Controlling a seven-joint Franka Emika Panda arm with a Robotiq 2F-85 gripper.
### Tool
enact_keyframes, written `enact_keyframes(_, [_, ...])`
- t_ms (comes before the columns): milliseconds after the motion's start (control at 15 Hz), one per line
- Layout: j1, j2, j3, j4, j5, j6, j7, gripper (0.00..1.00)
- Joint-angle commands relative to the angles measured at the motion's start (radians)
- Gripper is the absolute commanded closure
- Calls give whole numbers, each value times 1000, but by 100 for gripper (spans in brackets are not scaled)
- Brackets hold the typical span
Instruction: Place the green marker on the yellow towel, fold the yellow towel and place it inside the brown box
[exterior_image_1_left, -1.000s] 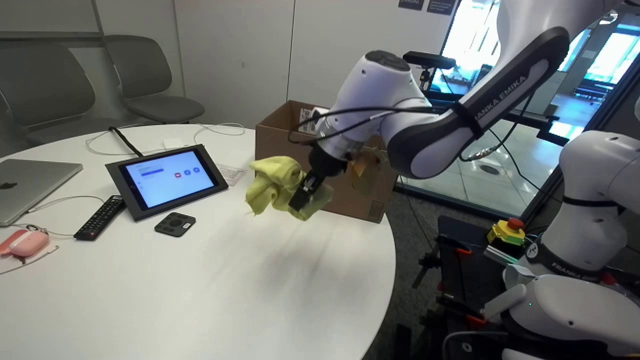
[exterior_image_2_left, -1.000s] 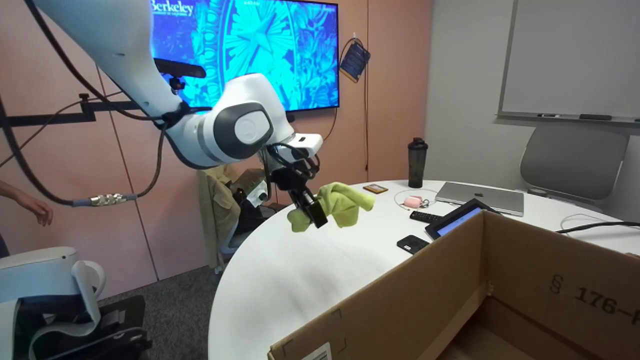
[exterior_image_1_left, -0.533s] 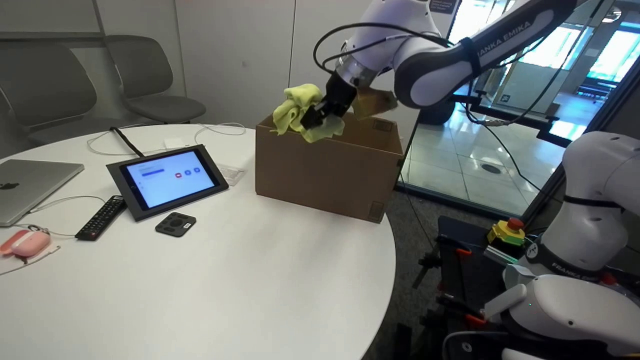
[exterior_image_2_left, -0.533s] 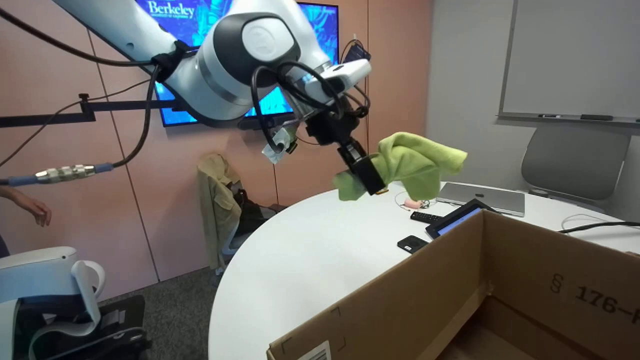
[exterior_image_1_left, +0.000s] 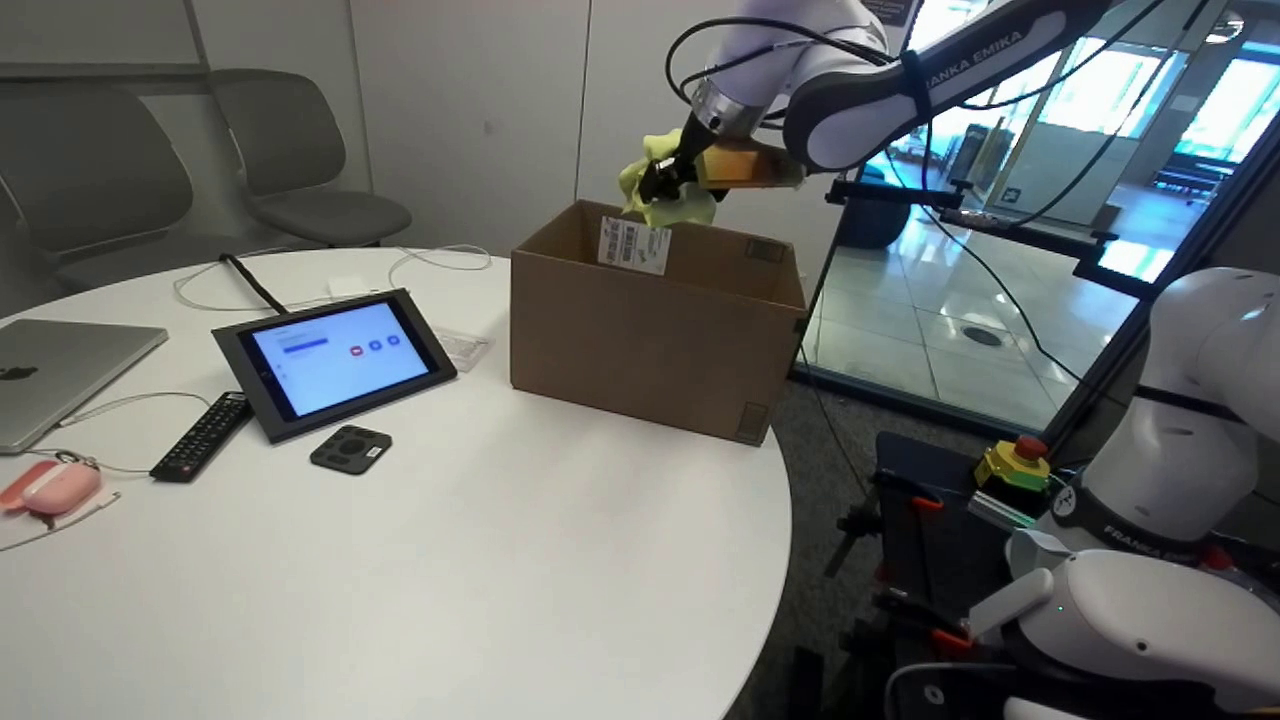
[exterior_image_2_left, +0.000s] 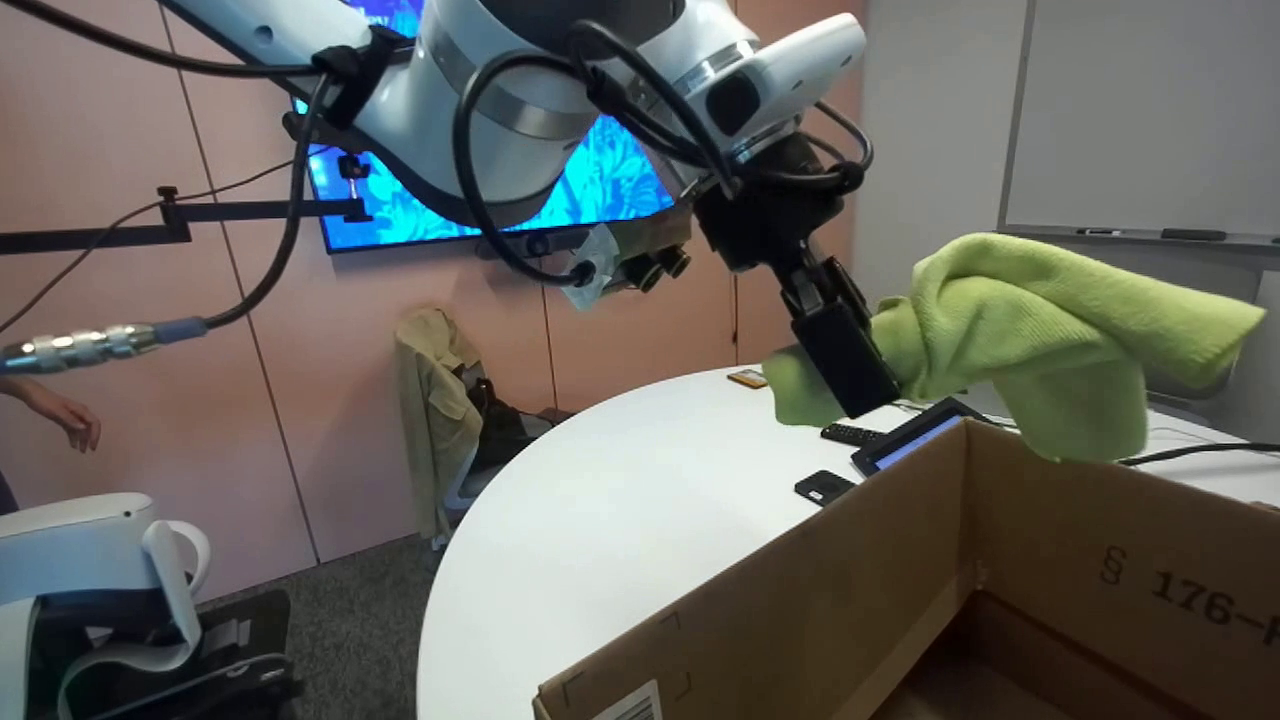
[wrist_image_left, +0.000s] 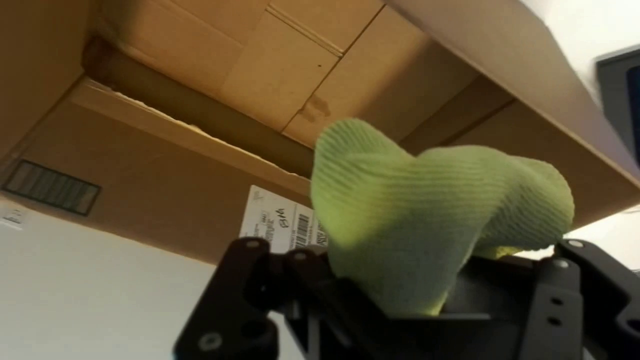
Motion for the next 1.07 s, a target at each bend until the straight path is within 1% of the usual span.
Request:
enact_keyframes(0, [-57,55,45,82,-64,-109,172,92])
enact_keyframes(200, [-72,97,47,123,-79,-194,278,95])
enact_keyframes(267, [-74,112,46,137,-82,-221,309,94])
enact_keyframes(333, [-76,125,46,148,-73,-243,329,69])
enact_keyframes(400, [-77,137,46,158,-65,-262,341,69])
enact_keyframes(467, [-77,147,46,166,-66,-277,356,63])
enact_keyframes(733, [-74,170,46,183,-65,-314,384,31])
enact_keyframes(1000, [-71,167,55,179,-62,-328,373,3])
